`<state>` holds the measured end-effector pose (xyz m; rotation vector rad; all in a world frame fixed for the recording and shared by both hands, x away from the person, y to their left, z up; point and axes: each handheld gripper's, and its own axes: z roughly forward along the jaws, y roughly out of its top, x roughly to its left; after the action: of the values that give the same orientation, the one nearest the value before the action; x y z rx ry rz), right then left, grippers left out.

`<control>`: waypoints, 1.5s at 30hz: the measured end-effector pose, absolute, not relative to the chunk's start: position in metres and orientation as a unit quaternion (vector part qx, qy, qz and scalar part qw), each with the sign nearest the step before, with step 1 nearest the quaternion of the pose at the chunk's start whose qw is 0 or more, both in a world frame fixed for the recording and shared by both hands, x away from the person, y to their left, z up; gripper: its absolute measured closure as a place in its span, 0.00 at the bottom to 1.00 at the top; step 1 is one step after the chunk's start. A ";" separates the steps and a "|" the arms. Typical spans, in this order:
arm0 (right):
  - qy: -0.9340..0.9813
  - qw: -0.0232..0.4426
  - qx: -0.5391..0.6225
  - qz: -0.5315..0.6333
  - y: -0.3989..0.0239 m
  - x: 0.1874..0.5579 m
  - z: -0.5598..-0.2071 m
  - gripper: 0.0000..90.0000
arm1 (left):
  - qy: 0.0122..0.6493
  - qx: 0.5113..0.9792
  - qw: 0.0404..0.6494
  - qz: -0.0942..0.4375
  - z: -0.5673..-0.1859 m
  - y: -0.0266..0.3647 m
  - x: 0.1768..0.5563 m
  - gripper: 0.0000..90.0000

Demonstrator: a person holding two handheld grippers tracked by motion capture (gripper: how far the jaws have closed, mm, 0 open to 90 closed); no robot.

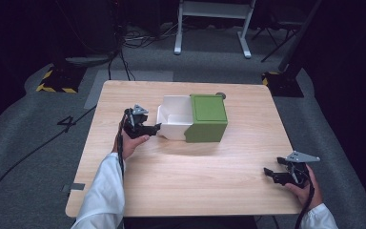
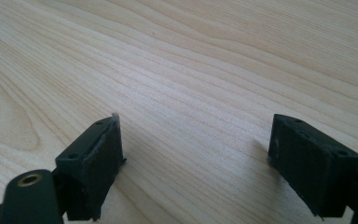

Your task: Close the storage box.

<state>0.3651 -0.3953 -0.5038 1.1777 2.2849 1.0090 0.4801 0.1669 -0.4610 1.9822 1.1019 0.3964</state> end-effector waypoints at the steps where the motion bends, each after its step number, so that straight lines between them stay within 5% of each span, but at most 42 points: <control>1: 0.813 0.189 0.419 0.359 -0.395 0.365 -0.504 0.20 | 0.439 0.786 0.407 0.156 -0.463 0.166 0.481 0.30; 31: 0.813 0.189 0.418 0.359 -0.395 0.365 -0.504 0.20 | 0.441 0.788 0.409 0.130 -0.478 0.141 0.495 0.61; 45: 0.813 0.189 0.418 0.359 -0.395 0.365 -0.504 0.20 | 0.426 0.794 0.416 0.119 -0.479 0.114 0.502 0.59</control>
<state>0.3650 -0.3953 -0.5038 1.1758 2.2848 1.0093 0.5021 0.1139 -0.4794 1.9948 1.0697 0.2991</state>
